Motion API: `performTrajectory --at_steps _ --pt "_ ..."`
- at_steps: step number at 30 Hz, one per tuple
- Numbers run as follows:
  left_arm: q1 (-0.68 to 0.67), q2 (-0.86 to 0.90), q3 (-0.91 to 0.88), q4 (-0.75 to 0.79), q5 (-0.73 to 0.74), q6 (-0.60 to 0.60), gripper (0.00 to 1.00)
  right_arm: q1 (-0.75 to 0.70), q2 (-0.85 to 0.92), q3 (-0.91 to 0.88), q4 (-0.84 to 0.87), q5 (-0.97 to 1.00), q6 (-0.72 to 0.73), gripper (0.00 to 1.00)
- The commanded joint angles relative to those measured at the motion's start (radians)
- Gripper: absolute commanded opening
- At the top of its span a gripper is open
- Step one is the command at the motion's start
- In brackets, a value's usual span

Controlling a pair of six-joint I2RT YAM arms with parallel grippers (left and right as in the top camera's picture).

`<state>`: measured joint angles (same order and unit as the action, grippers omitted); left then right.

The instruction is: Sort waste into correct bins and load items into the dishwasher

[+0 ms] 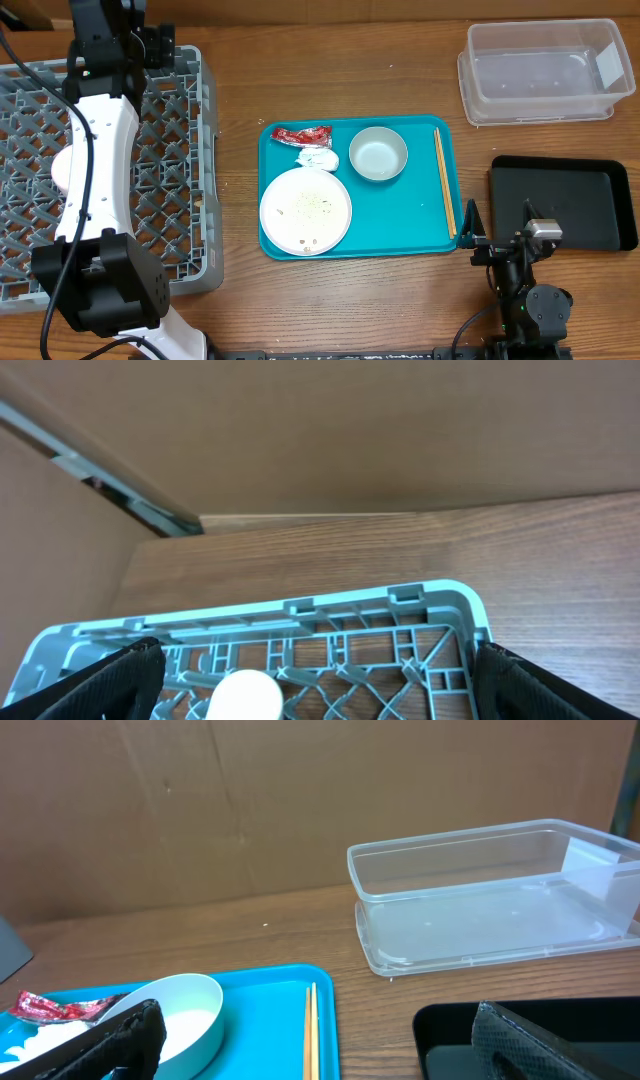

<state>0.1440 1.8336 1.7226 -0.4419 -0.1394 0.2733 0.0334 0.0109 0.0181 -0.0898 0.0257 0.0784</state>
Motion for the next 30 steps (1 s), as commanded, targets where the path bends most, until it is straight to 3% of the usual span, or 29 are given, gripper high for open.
performTrajectory --at_steps 1,3,5,19,30 --pt "0.002 0.004 0.008 -0.004 0.081 0.053 0.44 -0.003 -0.008 -0.010 0.007 -0.002 0.004 1.00" --pt "0.002 0.024 0.008 -0.003 0.081 0.052 0.15 -0.003 -0.008 -0.010 0.007 -0.002 0.004 1.00" --pt "0.002 0.043 0.008 -0.008 0.080 0.052 0.04 -0.003 -0.008 -0.010 0.007 -0.002 0.004 1.00" --pt "0.020 0.207 0.008 0.005 -0.257 0.051 0.04 -0.003 -0.008 -0.010 0.007 -0.002 0.004 1.00" --pt "0.095 0.273 0.008 0.010 -0.259 -0.064 0.04 -0.003 -0.008 -0.010 0.007 -0.002 0.004 1.00"
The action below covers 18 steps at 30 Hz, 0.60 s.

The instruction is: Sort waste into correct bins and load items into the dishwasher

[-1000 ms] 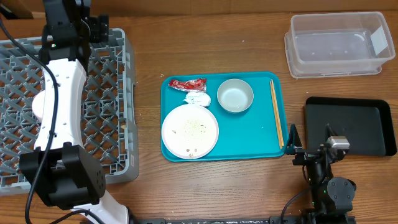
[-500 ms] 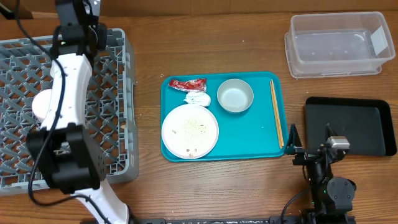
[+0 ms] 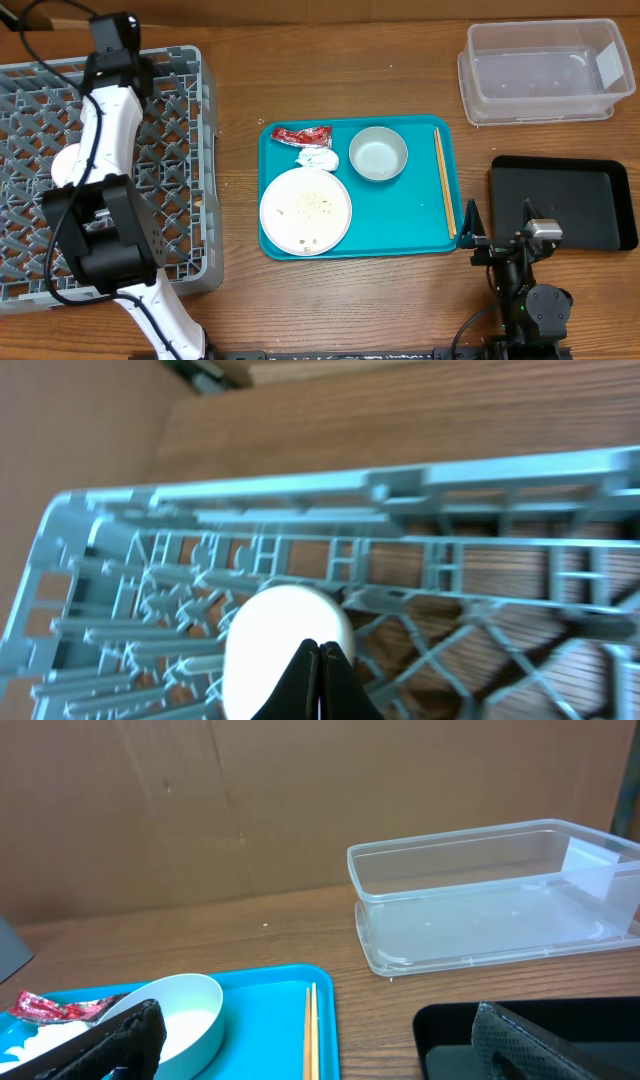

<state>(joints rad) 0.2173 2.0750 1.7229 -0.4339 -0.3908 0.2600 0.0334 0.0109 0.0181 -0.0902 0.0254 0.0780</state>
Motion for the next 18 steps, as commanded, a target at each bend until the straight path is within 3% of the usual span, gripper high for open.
performTrajectory --at_steps 1,4,18 --pt "0.027 0.037 0.008 0.004 0.008 -0.051 0.04 -0.003 -0.008 -0.010 0.007 -0.002 0.004 1.00" --pt "0.048 0.050 0.008 0.000 0.082 -0.055 0.04 -0.003 -0.008 -0.010 0.007 -0.002 0.004 1.00" --pt "0.126 0.050 0.008 -0.067 0.087 -0.182 0.04 -0.003 -0.008 -0.010 0.007 -0.002 0.004 1.00"
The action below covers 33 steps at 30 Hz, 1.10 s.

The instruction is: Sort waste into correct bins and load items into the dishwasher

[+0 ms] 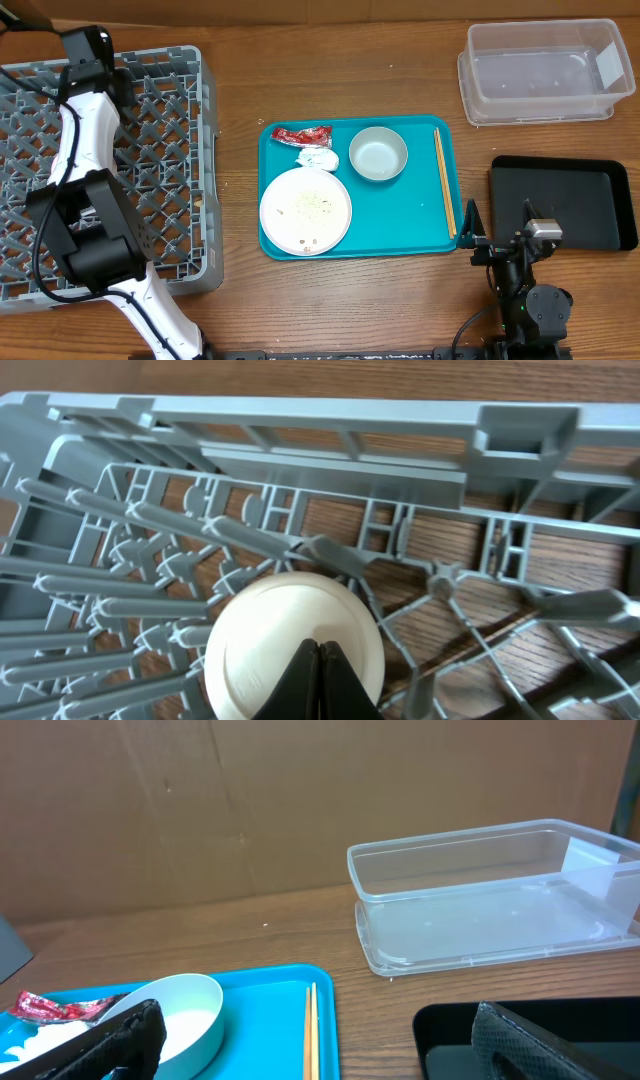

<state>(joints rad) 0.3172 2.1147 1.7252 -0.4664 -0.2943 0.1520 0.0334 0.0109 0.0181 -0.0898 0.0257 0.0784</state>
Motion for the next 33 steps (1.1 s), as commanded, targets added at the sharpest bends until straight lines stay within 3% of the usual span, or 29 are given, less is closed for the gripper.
performTrajectory --at_steps 1,6,9,12,18,19,20,23,24,29,33 --pt "0.031 0.010 0.005 -0.043 -0.021 -0.091 0.04 -0.003 -0.008 -0.010 0.007 -0.002 0.004 1.00" --pt "0.063 0.005 0.005 -0.095 -0.046 -0.246 0.04 -0.003 -0.008 -0.010 0.007 -0.002 0.004 1.00" --pt "0.091 -0.014 0.005 -0.124 0.056 -0.363 0.04 -0.003 -0.008 -0.010 0.007 -0.002 0.004 1.00" --pt "0.113 -0.059 0.005 -0.135 0.189 -0.366 0.04 -0.003 -0.008 -0.010 0.007 -0.002 0.004 1.00" --pt "0.120 -0.193 0.005 -0.139 0.283 -0.367 0.04 -0.003 -0.008 -0.010 0.007 -0.002 0.004 1.00" --pt "0.120 -0.220 0.005 -0.140 0.315 -0.367 0.11 -0.003 -0.008 -0.010 0.007 -0.002 0.004 1.00" --pt "0.120 -0.244 0.005 -0.140 0.359 -0.367 0.25 -0.003 -0.008 -0.010 0.007 -0.002 0.004 1.00" --pt "0.120 -0.296 0.005 -0.138 0.534 -0.370 0.88 -0.003 -0.008 -0.010 0.007 -0.002 0.004 1.00" --pt "0.120 -0.307 0.005 -0.138 0.620 -0.370 0.96 -0.003 -0.008 -0.010 0.007 -0.002 0.004 1.00" --pt "0.103 -0.310 0.005 -0.190 1.042 -0.369 1.00 -0.003 -0.008 -0.010 0.007 -0.002 0.004 1.00" --pt "0.041 -0.294 0.005 -0.324 1.075 -0.357 1.00 -0.003 -0.008 -0.010 0.007 -0.002 0.004 1.00"
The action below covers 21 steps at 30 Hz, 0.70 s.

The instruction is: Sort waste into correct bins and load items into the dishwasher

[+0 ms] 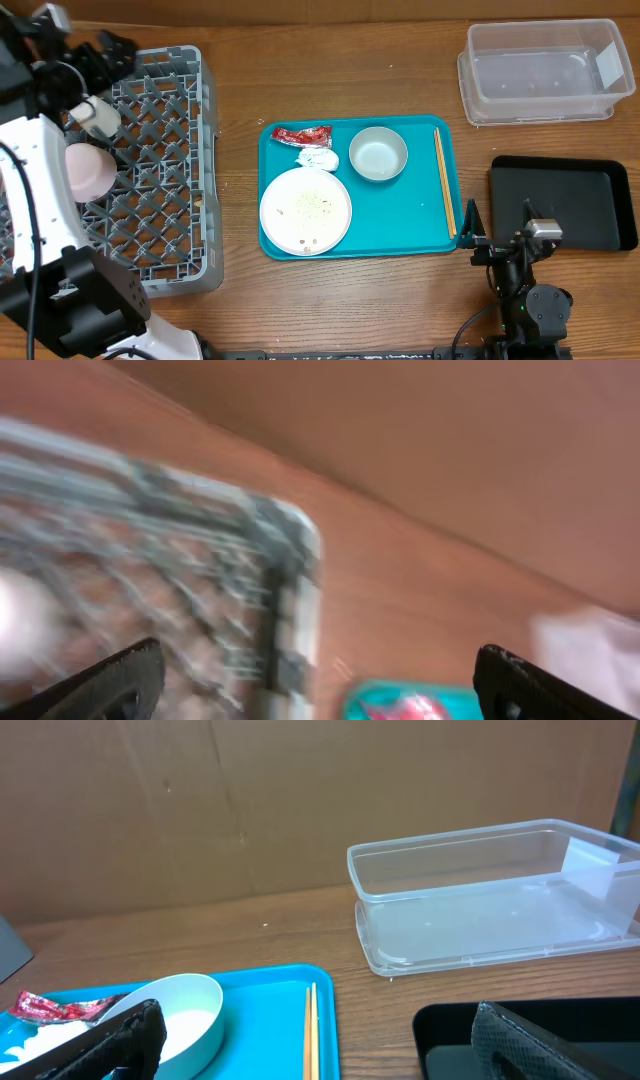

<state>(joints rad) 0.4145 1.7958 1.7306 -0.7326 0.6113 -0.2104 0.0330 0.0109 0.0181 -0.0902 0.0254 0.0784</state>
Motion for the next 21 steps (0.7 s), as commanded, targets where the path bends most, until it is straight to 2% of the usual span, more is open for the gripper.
performTrajectory --at_steps 1,5,7,8,12,13,15,21 --pt "-0.089 0.032 0.000 -0.109 0.142 0.015 1.00 -0.002 -0.008 -0.010 0.007 -0.002 0.004 1.00" --pt "-0.200 0.055 0.000 -0.217 0.029 0.071 1.00 -0.002 -0.008 -0.010 0.007 -0.002 0.004 1.00" --pt "-0.269 0.063 0.000 -0.260 -0.120 0.067 1.00 -0.002 -0.008 -0.010 0.007 -0.002 0.004 0.99" --pt "-0.295 0.065 0.000 -0.277 -0.206 0.040 1.00 -0.003 -0.008 -0.010 0.007 -0.002 0.004 1.00" --pt "-0.406 0.076 0.000 -0.341 -0.651 -0.202 1.00 -0.003 -0.008 -0.010 0.007 -0.002 0.004 0.99" --pt "-0.425 0.078 0.000 -0.349 -0.711 -0.229 1.00 -0.003 -0.008 -0.010 0.007 -0.002 0.004 1.00" --pt "-0.454 0.079 0.000 -0.367 -0.779 -0.263 1.00 -0.003 -0.008 -0.010 0.007 -0.002 0.004 1.00" --pt "-0.467 0.080 0.000 -0.423 -0.840 -0.375 1.00 -0.002 -0.008 -0.010 0.007 -0.002 0.004 1.00"
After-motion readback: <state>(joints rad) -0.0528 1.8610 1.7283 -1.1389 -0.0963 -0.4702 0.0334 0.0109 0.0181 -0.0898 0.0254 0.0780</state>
